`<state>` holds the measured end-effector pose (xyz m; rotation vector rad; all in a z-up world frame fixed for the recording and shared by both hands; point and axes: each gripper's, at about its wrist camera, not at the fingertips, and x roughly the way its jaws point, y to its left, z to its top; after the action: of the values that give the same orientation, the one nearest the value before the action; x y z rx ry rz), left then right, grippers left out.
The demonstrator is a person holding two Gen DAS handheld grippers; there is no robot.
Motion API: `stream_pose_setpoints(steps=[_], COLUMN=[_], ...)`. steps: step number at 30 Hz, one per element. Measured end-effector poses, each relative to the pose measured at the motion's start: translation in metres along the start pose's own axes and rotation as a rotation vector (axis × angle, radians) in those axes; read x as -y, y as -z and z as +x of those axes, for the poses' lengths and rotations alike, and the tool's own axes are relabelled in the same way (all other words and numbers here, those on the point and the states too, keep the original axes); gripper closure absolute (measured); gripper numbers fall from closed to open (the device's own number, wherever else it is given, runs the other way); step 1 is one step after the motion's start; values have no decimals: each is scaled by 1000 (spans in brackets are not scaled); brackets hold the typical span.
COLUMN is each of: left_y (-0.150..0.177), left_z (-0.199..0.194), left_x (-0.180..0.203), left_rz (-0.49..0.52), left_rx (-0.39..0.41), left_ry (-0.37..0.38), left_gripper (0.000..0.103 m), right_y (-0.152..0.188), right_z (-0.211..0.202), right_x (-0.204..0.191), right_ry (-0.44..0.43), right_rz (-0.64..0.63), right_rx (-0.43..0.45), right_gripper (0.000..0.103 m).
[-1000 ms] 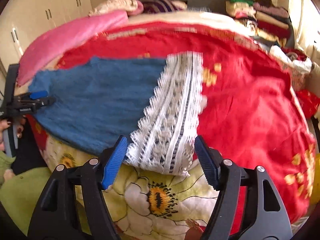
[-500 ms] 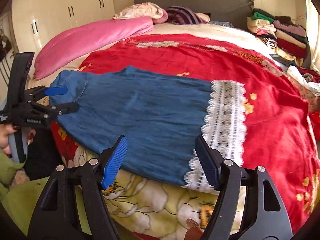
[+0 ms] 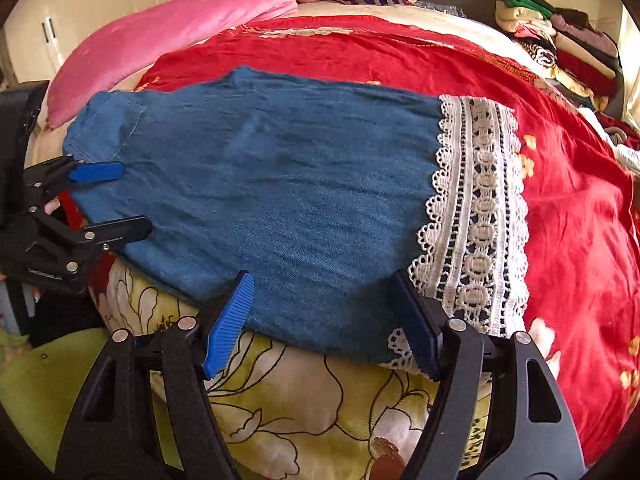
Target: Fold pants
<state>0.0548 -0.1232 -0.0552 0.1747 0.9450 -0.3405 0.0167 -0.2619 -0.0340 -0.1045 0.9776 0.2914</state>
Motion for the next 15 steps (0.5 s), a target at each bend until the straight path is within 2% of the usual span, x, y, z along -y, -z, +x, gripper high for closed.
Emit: stream_pose_setpoints(steps=[6,15], left_y=[-2,-32], left_z=[-9,-29], left_x=[-2,-8], left_rz=[-9,-16], left_rx=[26,86], left_ry=[1,-14], left_gripper=[5,5], right_y=[-5,-12], right_z=[-15,-49], right_x=[3,27], right_ry=[-34,30], right_rz=[40,107], right_rx=[42,140], right_gripper=[33,19])
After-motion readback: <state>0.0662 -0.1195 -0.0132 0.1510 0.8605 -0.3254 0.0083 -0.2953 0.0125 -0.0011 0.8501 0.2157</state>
